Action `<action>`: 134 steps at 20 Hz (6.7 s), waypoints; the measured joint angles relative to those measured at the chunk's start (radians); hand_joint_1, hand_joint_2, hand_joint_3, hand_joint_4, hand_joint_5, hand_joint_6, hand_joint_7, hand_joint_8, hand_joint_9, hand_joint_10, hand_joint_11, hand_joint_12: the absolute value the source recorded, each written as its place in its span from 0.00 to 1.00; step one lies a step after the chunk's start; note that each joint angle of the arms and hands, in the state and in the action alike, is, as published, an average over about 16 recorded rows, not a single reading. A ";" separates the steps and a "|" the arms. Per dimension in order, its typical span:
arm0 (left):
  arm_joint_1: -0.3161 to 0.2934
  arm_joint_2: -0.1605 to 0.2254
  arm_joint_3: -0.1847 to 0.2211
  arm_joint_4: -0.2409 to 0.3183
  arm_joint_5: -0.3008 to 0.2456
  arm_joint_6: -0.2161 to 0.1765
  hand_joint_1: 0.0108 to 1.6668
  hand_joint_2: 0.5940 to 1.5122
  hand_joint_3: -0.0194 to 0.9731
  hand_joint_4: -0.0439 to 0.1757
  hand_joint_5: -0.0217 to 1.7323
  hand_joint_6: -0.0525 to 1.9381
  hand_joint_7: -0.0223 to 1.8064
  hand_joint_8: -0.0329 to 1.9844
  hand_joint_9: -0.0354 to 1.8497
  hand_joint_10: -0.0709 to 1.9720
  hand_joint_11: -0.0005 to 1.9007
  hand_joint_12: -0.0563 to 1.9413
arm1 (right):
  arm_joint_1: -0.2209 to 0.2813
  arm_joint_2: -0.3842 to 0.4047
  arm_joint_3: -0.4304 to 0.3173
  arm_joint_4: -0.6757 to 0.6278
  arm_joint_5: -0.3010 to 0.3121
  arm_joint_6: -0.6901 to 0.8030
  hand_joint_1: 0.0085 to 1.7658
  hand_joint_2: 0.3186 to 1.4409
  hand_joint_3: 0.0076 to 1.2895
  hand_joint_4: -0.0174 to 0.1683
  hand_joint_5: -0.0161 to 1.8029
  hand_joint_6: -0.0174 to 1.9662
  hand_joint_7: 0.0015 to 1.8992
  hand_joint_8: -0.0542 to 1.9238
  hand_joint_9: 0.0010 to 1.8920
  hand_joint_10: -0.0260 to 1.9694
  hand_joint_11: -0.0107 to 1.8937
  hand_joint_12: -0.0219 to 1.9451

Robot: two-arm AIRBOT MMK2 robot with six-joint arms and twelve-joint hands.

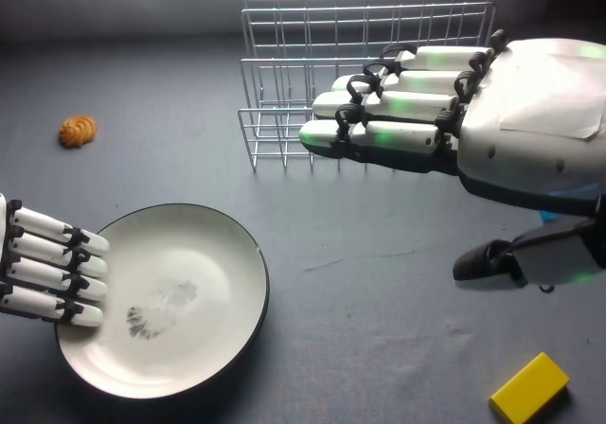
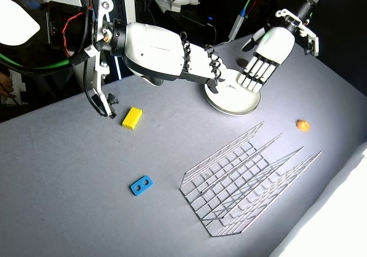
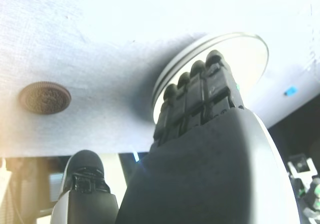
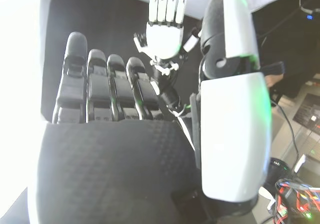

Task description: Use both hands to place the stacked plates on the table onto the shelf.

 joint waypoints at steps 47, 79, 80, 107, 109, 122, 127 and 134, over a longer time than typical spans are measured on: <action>0.077 -0.025 -0.236 -0.328 0.276 -0.064 0.00 0.56 0.04 0.19 0.02 0.02 0.01 0.01 0.03 0.04 0.01 0.03 | -0.008 -0.391 0.248 0.039 -0.152 -0.475 0.62 0.57 0.01 0.13 0.07 0.02 0.05 0.03 0.04 0.02 0.01 0.27; -0.007 0.029 -0.184 -0.375 0.280 -0.064 0.00 0.55 0.04 0.21 0.02 0.03 0.02 0.02 0.03 0.04 0.01 0.03 | -0.025 -0.621 0.372 0.055 -0.117 -0.618 0.63 0.64 0.01 0.06 0.36 0.45 0.42 0.60 0.48 0.44 0.38 0.65; -0.017 0.037 -0.178 -0.377 0.281 -0.064 0.00 0.55 0.04 0.21 0.02 0.03 0.02 0.02 0.03 0.04 0.01 0.03 | -0.022 -0.619 0.367 0.062 -0.117 -0.620 0.63 0.64 0.01 0.05 0.37 0.46 0.42 0.61 0.48 0.45 0.37 0.65; -0.161 0.149 -0.081 -0.344 0.276 -0.037 0.01 0.54 0.04 0.20 0.03 0.03 0.03 0.02 0.03 0.04 0.01 0.03 | 0.171 -0.355 0.105 0.315 -0.115 -0.646 0.70 0.65 0.01 0.09 0.46 0.57 0.52 0.55 0.54 0.32 0.37 0.68; -0.154 0.151 -0.079 -0.335 0.259 -0.036 0.01 0.54 0.04 0.20 0.03 0.03 0.03 0.02 0.03 0.04 0.01 0.03 | 0.190 -0.329 0.092 0.324 -0.118 -0.626 0.70 0.65 0.01 0.09 0.46 0.57 0.52 0.55 0.53 0.33 0.37 0.68; -0.089 0.150 -0.075 -0.274 0.067 -0.020 0.01 0.55 0.04 0.20 0.03 0.03 0.03 0.02 0.03 0.04 0.01 0.03 | 0.295 -0.243 0.105 0.358 -0.127 -0.391 0.70 0.65 0.01 0.09 0.46 0.57 0.51 0.57 0.52 0.36 0.36 0.71; -0.078 0.144 -0.098 -0.247 0.003 -0.001 0.01 0.55 0.04 0.20 0.04 0.03 0.04 0.02 0.03 0.04 0.01 0.03 | 0.316 -0.243 0.152 0.371 -0.121 -0.279 0.70 0.65 0.01 0.09 0.46 0.56 0.51 0.57 0.52 0.36 0.36 0.71; -0.062 0.125 -0.133 -0.199 -0.045 0.029 0.01 0.55 0.04 0.20 0.04 0.03 0.04 0.02 0.03 0.04 0.01 0.03 | 0.336 -0.256 0.232 0.389 -0.119 -0.107 0.70 0.65 0.01 0.09 0.46 0.56 0.51 0.57 0.52 0.36 0.36 0.71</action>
